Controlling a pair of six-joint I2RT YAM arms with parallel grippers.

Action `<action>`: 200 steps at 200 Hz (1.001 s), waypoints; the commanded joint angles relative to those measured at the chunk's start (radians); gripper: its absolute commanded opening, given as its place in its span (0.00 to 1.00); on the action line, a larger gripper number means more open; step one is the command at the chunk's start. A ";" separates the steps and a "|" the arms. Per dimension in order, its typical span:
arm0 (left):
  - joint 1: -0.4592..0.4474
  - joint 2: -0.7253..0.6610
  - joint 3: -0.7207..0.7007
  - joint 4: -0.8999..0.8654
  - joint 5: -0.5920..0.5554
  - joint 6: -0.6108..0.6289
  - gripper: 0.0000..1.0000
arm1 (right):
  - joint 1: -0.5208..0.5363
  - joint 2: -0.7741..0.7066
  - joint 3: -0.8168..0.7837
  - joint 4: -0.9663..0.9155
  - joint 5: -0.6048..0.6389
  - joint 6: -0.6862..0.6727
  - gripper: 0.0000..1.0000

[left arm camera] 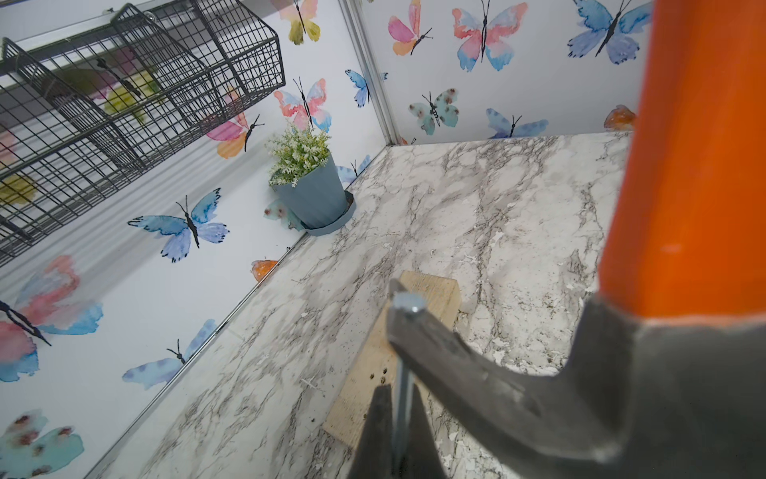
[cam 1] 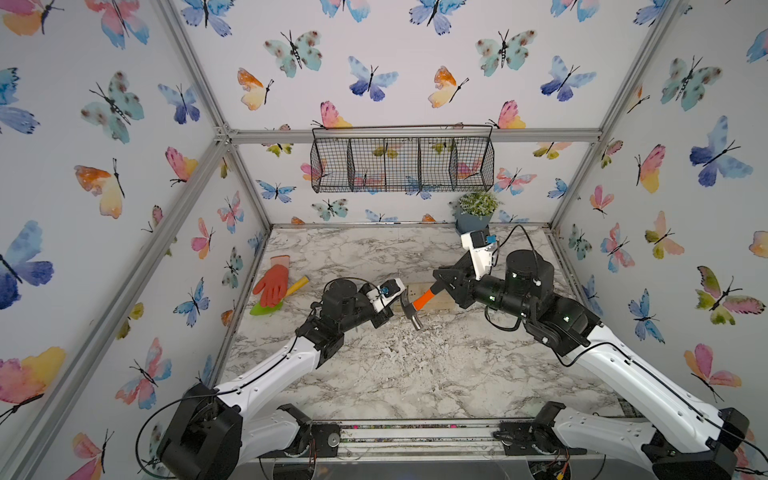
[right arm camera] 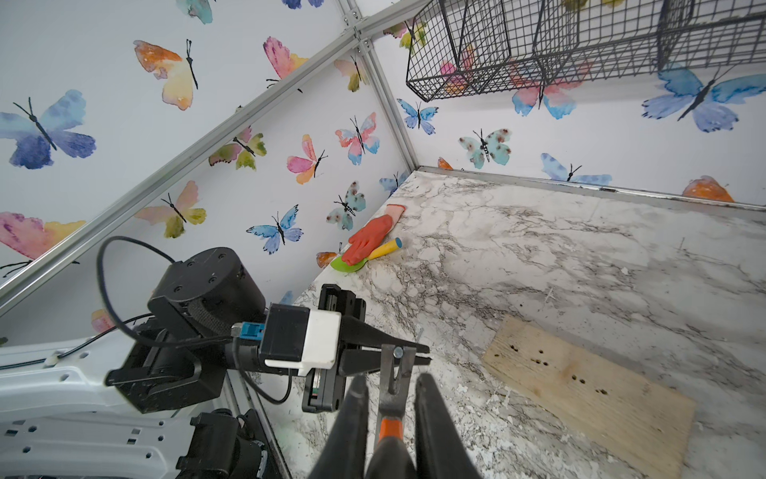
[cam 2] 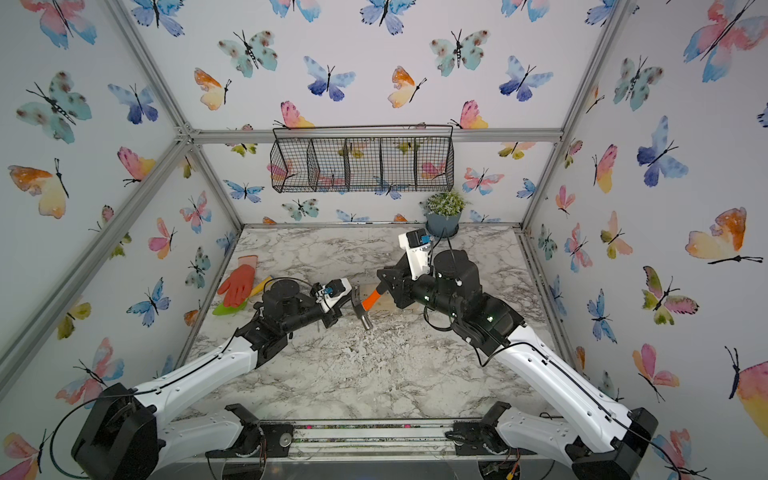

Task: Use a claw hammer to pull out a nail
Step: Pick up the nail with the hammer.

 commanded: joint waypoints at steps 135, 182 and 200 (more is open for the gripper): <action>0.000 -0.072 -0.011 -0.109 -0.071 0.002 0.00 | -0.024 -0.006 0.063 0.001 -0.036 0.029 0.03; 0.084 0.073 0.132 -0.316 -0.141 -0.403 0.01 | -0.024 -0.015 0.028 0.011 0.022 0.002 0.03; 0.106 0.152 0.186 -0.436 -0.112 -0.548 0.03 | -0.024 -0.011 0.018 0.011 0.037 -0.007 0.03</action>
